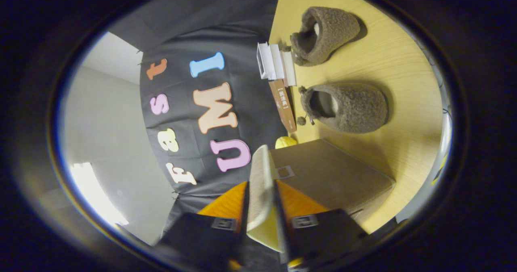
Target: Open the storage box then place both shoes into the box .Put the left shoe in first, then the right shoe, with the right side of both shoes facing outward in a uniform manner.
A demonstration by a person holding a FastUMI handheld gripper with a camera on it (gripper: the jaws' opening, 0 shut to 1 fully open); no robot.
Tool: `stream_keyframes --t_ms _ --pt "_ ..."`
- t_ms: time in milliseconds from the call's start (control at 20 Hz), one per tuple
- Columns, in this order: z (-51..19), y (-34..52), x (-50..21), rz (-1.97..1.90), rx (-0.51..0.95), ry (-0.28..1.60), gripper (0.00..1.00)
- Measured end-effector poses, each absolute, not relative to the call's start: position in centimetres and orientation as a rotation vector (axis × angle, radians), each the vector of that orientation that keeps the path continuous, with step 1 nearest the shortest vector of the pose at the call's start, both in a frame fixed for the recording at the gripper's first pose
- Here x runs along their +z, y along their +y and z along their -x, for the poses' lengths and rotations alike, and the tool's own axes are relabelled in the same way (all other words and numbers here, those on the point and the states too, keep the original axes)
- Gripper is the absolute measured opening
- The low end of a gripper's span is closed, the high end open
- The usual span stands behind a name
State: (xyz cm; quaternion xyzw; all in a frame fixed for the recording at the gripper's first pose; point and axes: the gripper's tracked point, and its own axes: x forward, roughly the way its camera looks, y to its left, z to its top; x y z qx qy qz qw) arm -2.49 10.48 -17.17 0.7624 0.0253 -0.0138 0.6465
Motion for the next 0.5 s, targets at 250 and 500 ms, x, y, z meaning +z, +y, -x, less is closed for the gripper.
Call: stream_keyframes --t_ms 250,500 --pt "3.3 9.9 -17.4 -1.672 -0.057 0.098 0.04" --pt "3.7 10.3 -12.6 -1.553 -0.001 0.087 0.04"
